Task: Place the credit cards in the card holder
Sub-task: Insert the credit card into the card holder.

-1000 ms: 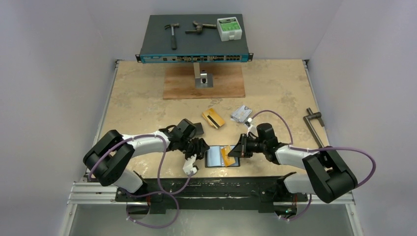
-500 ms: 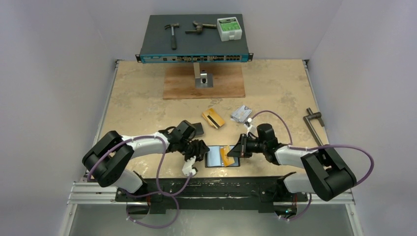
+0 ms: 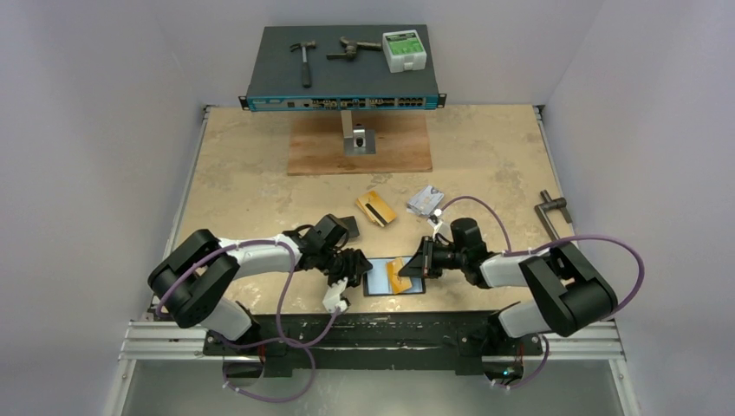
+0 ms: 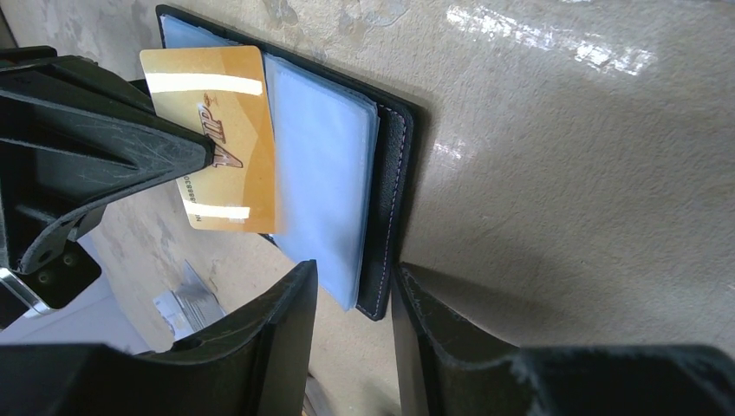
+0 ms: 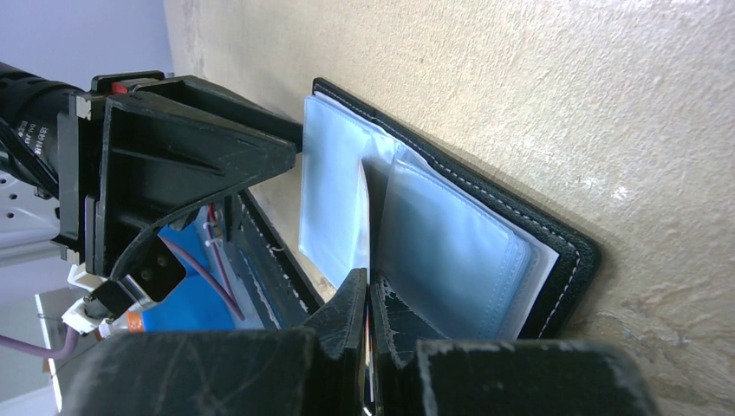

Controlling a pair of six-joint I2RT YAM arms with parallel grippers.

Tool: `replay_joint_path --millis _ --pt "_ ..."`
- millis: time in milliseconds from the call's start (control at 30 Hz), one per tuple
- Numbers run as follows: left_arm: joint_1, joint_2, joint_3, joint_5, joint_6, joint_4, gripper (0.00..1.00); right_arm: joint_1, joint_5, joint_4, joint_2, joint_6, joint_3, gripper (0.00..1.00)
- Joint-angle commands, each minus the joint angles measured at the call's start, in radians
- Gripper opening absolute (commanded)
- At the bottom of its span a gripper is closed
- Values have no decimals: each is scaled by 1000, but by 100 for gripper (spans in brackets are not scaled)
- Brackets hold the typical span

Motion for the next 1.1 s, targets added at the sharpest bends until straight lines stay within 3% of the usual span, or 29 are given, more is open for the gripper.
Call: replay_joint_path --millis 0,267,700,1067 --pt "-10 16 5 49 342 -5 36 -1 -7 59 25 10 10 0" --pt "-22 16 -6 50 348 -4 32 0 46 71 44 9 9 0" --pt "-50 13 -11 33 302 -2 26 1 206 -69 -61 -49 7 0" --pt "-77 9 -11 -11 223 26 26 16 136 29 -16 -31 -29 0"
